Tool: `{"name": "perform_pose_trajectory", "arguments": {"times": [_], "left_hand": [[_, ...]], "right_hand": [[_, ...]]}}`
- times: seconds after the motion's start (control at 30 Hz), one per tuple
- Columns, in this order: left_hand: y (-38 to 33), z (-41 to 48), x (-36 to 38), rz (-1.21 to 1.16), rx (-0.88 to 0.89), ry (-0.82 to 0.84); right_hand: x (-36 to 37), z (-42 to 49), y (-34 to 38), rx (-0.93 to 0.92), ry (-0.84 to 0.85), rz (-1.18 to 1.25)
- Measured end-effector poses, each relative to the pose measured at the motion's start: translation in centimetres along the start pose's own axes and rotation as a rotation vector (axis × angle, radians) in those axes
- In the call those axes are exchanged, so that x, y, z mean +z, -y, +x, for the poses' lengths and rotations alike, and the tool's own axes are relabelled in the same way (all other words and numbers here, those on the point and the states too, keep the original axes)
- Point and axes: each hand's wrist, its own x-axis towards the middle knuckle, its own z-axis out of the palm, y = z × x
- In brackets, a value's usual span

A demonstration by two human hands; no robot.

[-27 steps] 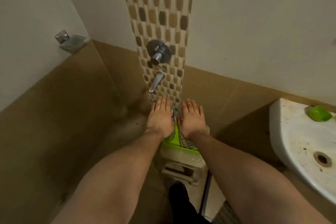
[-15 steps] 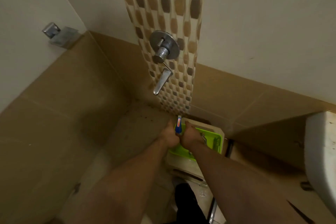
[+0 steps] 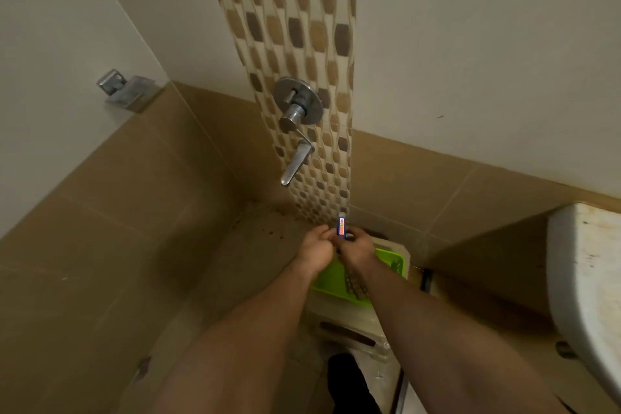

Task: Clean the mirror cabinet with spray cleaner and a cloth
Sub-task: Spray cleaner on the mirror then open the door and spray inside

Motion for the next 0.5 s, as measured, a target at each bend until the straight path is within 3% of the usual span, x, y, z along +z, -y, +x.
{"name": "perform_pose_trajectory", "arguments": {"times": [0.1,0.2,0.33,0.4,0.5], "left_hand": [[-1.9,-3.1,1.1,-0.105,0.066,0.066],[-4.2,-5.9,2.1,0.056,0.252,0.13],[-6.7,-10.9,3.9,0.311,0.554,0.26],[-8.2,-13.5,6.0,0.517,0.655,0.234],[-10.9,-18.0,9.6,0.546,0.771,0.193]], "right_hand": [[-2.7,-2.3,2.0,-0.022,-0.079,0.041],[-6.8,-5.2,5.0,-0.123,-0.153,-0.073],[-13.4,-11.5,10.2,-0.405,-0.295,-0.227],[-16.7,-15.3,12.8,-0.544,-0.415,-0.23],[-20.6,-21.5,15.1,-0.71,-0.566,-0.153]]}}
